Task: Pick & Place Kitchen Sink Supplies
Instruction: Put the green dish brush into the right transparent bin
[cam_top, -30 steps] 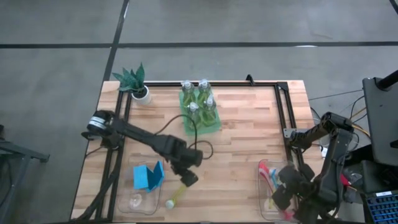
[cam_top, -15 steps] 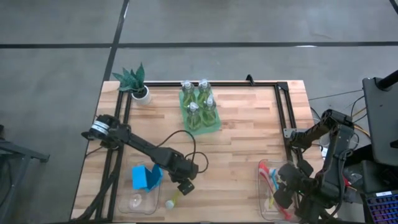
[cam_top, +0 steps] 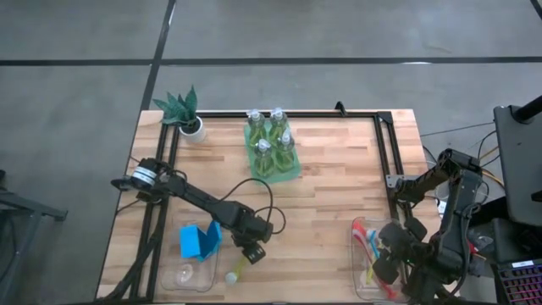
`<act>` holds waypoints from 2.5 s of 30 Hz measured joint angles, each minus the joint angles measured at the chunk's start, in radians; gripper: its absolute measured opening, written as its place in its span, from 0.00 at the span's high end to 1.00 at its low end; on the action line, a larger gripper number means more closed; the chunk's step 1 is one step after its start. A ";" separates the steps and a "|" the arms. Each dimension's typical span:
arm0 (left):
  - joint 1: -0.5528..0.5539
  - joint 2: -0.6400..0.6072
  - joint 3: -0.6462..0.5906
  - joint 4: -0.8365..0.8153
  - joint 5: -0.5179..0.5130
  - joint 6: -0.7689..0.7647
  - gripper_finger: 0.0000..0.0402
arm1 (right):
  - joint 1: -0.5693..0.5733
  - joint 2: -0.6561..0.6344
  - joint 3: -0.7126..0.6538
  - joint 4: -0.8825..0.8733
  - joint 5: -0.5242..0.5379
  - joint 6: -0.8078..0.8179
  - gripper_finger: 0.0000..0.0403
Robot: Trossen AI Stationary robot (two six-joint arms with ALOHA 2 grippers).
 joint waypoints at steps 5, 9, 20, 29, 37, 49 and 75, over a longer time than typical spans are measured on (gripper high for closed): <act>0.026 -0.005 -0.001 0.034 0.013 0.002 0.81 | -0.004 0.000 0.000 0.000 0.023 -0.001 0.58; 0.063 -0.012 0.032 0.065 0.026 0.006 0.95 | -0.014 -0.014 0.005 0.000 0.112 -0.004 0.58; 0.155 -0.014 0.256 0.118 0.059 0.030 0.96 | -0.024 -0.076 0.040 0.040 0.547 0.033 0.58; 0.203 -0.015 0.551 0.269 -0.047 0.105 0.95 | -0.028 -0.123 0.039 0.135 0.822 0.051 0.58; 0.232 -0.016 0.706 0.410 -0.088 0.161 0.97 | -0.069 -0.190 0.040 0.236 1.054 0.016 0.58; 0.266 -0.016 0.750 0.425 -0.009 0.182 0.97 | -0.245 -0.278 0.040 0.597 1.145 -0.387 0.58; 0.368 -0.017 0.748 0.429 0.157 0.304 0.76 | -0.380 -0.341 0.050 0.710 0.815 -0.581 0.95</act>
